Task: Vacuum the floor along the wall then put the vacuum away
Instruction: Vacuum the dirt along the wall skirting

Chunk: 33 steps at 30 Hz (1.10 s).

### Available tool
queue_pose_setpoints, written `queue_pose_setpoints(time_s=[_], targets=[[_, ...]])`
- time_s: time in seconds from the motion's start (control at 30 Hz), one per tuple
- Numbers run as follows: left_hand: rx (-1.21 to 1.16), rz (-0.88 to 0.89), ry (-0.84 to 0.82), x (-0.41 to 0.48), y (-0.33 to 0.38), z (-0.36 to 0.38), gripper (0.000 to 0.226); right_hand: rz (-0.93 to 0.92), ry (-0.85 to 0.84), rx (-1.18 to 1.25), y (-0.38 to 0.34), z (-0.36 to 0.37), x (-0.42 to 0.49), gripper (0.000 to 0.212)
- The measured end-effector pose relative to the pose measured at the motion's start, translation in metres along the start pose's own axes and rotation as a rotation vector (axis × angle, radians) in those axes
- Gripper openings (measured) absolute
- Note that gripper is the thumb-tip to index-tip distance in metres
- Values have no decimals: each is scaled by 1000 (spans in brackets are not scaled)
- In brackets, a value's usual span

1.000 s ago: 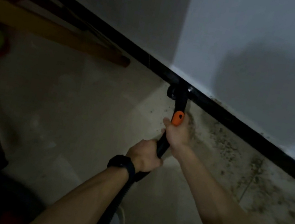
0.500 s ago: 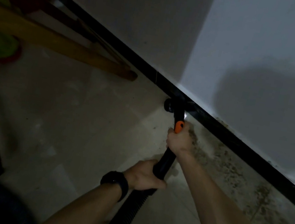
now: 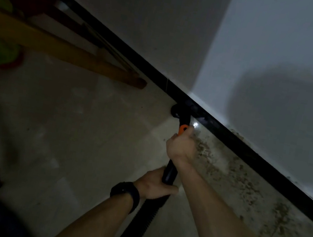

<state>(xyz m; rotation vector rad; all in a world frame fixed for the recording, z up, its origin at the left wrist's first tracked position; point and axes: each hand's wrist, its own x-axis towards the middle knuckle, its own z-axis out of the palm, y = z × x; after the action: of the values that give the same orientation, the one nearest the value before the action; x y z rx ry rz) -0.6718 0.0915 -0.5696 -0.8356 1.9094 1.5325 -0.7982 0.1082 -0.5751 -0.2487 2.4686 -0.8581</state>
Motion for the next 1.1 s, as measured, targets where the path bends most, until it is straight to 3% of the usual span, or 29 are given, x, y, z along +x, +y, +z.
queue_pose_setpoints(time_s=[0.17, 0.23, 0.3, 0.4, 0.5, 0.6, 0.8, 0.97, 1.1], targets=[[81, -64, -11, -8, -21, -12, 66, 139, 8, 280, 20, 7, -19, 56], [109, -64, 18, -8, -27, -22, 59, 209, -16, 480, 19, 14, -19, 51], [116, -63, 65, -9, -32, -37, 49, 302, -114, 719, 16, 20, -13, 42], [127, -66, 112, -8, -42, -59, 49, 308, -306, 853, 5, 28, -5, 40], [-14, -47, 206, -2, -39, -65, 43, 195, -431, 786, -16, 38, -2, 40], [-195, -64, 295, 10, -23, -76, 30, 54, -466, 526, -43, 49, 5, 38], [-239, -97, 207, 11, -18, -89, 21, 13, -443, 334, -61, 44, 13, 19], [-223, -109, 152, -8, -20, -61, 22, 144, -395, 463, -40, 37, -4, 32], [-177, -138, 141, -30, -38, -44, 34, 200, -521, 523, -33, 39, -30, 36]])
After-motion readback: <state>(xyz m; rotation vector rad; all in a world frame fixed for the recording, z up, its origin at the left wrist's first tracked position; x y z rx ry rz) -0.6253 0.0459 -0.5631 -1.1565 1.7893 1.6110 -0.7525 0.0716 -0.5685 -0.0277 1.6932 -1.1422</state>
